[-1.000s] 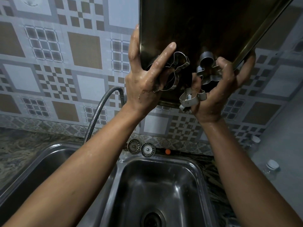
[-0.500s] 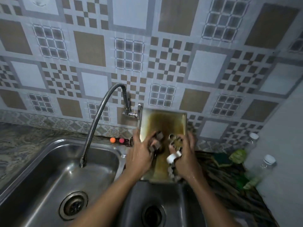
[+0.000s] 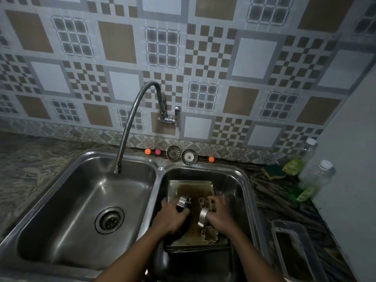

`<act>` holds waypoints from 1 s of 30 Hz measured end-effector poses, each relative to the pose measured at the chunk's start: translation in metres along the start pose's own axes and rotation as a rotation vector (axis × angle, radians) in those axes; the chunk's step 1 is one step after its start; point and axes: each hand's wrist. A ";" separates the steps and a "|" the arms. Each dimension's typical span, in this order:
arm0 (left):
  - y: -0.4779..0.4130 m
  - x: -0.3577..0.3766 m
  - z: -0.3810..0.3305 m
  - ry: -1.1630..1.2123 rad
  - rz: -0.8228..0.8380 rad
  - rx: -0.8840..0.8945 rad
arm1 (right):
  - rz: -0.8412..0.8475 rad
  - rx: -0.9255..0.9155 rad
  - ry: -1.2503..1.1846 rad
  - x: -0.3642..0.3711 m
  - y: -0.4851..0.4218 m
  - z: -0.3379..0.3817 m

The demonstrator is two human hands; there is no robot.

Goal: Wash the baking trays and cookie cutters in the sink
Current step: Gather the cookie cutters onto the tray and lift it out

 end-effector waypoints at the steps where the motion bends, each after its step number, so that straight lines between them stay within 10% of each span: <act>1: 0.004 -0.003 -0.001 0.019 -0.004 0.005 | 0.004 -0.009 -0.005 0.000 0.001 0.000; 13: 0.023 -0.033 0.037 0.137 -0.133 0.043 | 0.066 -0.043 -0.213 0.030 0.004 0.025; 30: 0.028 -0.188 0.223 0.170 -0.139 -0.045 | 0.027 -0.134 -0.116 0.253 -0.002 0.148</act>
Point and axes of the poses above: each hand's wrist, its own y-axis away from the middle knuckle, its own x-axis out of the palm, z = x × y, and after that the axes turned 6 degrees about -x, right-handed
